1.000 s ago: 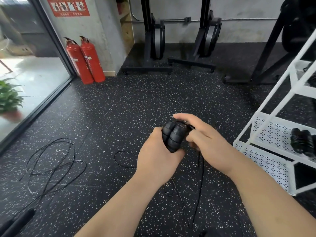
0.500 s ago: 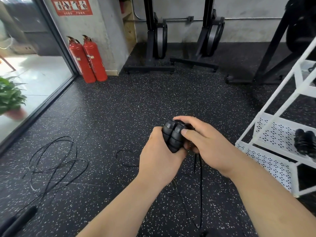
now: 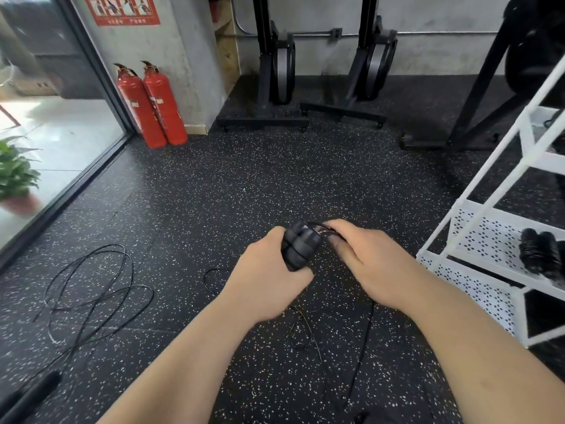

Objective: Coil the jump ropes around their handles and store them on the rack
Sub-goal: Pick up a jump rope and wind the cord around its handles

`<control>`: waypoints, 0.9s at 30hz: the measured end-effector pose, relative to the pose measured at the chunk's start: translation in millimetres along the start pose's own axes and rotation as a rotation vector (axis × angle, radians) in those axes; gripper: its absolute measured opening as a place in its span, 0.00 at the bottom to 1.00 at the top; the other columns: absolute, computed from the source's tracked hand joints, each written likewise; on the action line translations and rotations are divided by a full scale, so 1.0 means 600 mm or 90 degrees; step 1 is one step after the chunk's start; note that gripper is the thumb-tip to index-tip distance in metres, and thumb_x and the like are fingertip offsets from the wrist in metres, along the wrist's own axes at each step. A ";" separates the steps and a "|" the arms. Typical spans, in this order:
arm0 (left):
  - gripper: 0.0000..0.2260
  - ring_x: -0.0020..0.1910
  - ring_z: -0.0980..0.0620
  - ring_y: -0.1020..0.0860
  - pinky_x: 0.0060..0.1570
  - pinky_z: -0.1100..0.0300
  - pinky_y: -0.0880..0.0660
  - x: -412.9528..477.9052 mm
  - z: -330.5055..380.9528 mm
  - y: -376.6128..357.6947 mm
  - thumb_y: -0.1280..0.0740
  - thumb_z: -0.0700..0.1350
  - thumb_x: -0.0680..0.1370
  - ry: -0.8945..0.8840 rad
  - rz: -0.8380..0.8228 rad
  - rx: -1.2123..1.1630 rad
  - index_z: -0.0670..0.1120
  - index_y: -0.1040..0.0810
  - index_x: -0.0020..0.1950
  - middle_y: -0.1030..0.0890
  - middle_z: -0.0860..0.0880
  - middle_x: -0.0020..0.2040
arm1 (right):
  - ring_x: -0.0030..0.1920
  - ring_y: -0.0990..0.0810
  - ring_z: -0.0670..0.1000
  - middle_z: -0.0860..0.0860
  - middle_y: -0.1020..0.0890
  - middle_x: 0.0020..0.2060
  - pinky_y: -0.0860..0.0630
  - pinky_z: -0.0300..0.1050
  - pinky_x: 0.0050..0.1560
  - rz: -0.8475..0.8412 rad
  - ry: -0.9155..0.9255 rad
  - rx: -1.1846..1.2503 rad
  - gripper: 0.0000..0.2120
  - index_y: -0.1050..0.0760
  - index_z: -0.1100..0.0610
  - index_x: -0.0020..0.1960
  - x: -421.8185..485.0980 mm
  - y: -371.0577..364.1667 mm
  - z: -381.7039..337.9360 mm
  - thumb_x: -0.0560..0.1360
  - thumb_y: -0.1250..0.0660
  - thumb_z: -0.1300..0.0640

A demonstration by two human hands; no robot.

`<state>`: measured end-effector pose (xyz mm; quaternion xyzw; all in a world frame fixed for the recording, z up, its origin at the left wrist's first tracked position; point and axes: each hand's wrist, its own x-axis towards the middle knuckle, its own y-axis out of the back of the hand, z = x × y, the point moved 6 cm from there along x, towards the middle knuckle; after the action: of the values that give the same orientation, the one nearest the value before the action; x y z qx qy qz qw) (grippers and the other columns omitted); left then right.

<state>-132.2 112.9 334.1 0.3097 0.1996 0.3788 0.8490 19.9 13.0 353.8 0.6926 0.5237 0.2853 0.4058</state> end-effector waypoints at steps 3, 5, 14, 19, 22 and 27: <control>0.09 0.31 0.51 0.29 0.34 0.54 0.28 0.006 -0.018 0.006 0.28 0.42 0.73 0.062 -0.038 -0.261 0.49 0.23 0.51 0.24 0.53 0.34 | 0.32 0.23 0.45 0.46 0.21 0.33 0.26 0.43 0.35 0.030 -0.015 0.008 0.13 0.24 0.40 0.55 0.000 0.025 0.024 0.86 0.46 0.41; 0.10 0.31 0.51 0.29 0.33 0.53 0.27 0.011 -0.035 0.019 0.29 0.37 0.75 0.123 -0.011 -0.439 0.46 0.22 0.54 0.23 0.50 0.35 | 0.34 0.21 0.50 0.48 0.20 0.33 0.22 0.50 0.40 0.056 -0.011 0.031 0.14 0.23 0.39 0.50 -0.003 0.045 0.033 0.86 0.45 0.40; 0.09 0.32 0.51 0.26 0.32 0.56 0.25 -0.009 0.003 -0.028 0.33 0.34 0.79 0.194 -0.040 -0.794 0.43 0.23 0.58 0.13 0.45 0.53 | 0.34 0.21 0.49 0.46 0.19 0.34 0.27 0.47 0.36 0.050 -0.047 0.037 0.16 0.25 0.47 0.47 0.008 -0.008 0.009 0.88 0.46 0.43; 0.11 0.32 0.52 0.27 0.32 0.58 0.26 -0.008 0.021 -0.052 0.36 0.36 0.79 0.173 -0.141 -0.834 0.43 0.19 0.59 0.14 0.44 0.52 | 0.41 0.21 0.49 0.46 0.16 0.46 0.29 0.44 0.41 -0.032 -0.055 0.012 0.13 0.23 0.46 0.61 0.021 -0.057 -0.008 0.89 0.46 0.51; 0.13 0.33 0.54 0.27 0.33 0.57 0.26 0.007 -0.002 -0.036 0.35 0.38 0.79 0.209 -0.093 -0.873 0.44 0.20 0.63 0.14 0.45 0.57 | 0.30 0.27 0.45 0.46 0.23 0.33 0.35 0.43 0.32 -0.025 -0.039 0.051 0.17 0.24 0.47 0.45 0.020 -0.036 0.002 0.88 0.44 0.44; 0.16 0.33 0.54 0.26 0.33 0.57 0.25 0.033 -0.066 0.046 0.32 0.39 0.77 0.228 0.132 -0.972 0.43 0.21 0.65 0.14 0.46 0.56 | 0.26 0.31 0.44 0.46 0.23 0.29 0.32 0.45 0.31 -0.027 -0.064 0.070 0.17 0.20 0.44 0.46 0.019 0.005 0.048 0.86 0.42 0.41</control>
<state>-156.5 157.1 321.8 -0.4072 -0.0117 0.5321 0.7423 48.4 16.2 341.4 0.7158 0.5322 0.2125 0.3991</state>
